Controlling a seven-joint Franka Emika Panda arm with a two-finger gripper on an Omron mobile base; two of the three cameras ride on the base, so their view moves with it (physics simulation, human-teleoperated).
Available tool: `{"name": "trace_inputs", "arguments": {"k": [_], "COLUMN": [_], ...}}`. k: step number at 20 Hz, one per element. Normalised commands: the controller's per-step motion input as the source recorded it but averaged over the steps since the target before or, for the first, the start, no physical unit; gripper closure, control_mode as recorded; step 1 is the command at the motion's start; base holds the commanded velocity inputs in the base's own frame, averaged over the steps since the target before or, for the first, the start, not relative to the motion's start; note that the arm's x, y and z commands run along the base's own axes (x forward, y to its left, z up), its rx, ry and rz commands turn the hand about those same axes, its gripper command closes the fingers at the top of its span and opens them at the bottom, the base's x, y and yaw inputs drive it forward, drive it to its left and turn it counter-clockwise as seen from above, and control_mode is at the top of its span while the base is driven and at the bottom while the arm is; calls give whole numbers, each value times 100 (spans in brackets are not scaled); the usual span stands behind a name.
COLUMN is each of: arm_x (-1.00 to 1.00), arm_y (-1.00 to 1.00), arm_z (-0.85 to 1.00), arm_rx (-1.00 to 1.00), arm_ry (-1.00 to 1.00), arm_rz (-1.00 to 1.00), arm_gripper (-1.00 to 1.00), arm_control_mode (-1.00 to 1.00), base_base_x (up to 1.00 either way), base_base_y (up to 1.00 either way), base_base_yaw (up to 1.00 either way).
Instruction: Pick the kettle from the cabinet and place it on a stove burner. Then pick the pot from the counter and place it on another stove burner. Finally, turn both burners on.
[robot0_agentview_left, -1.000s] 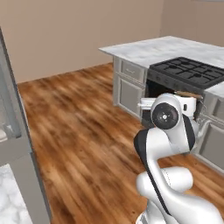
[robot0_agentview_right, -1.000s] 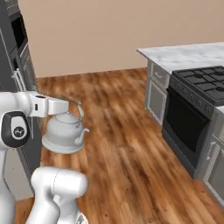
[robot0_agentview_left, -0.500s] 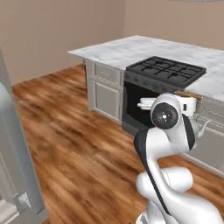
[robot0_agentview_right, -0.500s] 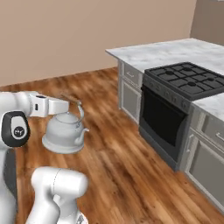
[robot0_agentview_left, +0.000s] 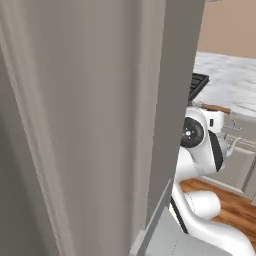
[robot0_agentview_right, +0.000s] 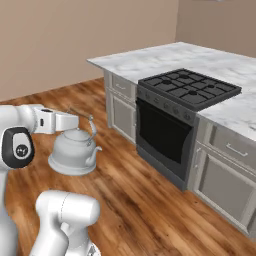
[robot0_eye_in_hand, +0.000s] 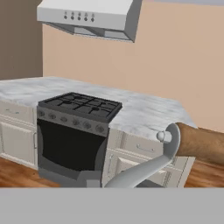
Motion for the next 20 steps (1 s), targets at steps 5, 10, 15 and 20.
{"name": "trace_inputs", "arguments": {"k": [5,10,15,20], "arm_x": [0,0,0,0], "arm_y": [0,0,0,0], "arm_z": [0,0,0,0], "arm_rx": [0,0,0,0], "arm_ry": [0,0,0,0], "arm_rz": [0,0,0,0], "arm_gripper": [100,100,100,100], "arm_control_mode": [100,100,100,100], "base_base_x": [50,55,59,61], "base_base_y": [38,43,45,46], "base_base_yaw": [-34,-34,-32,-31]}}
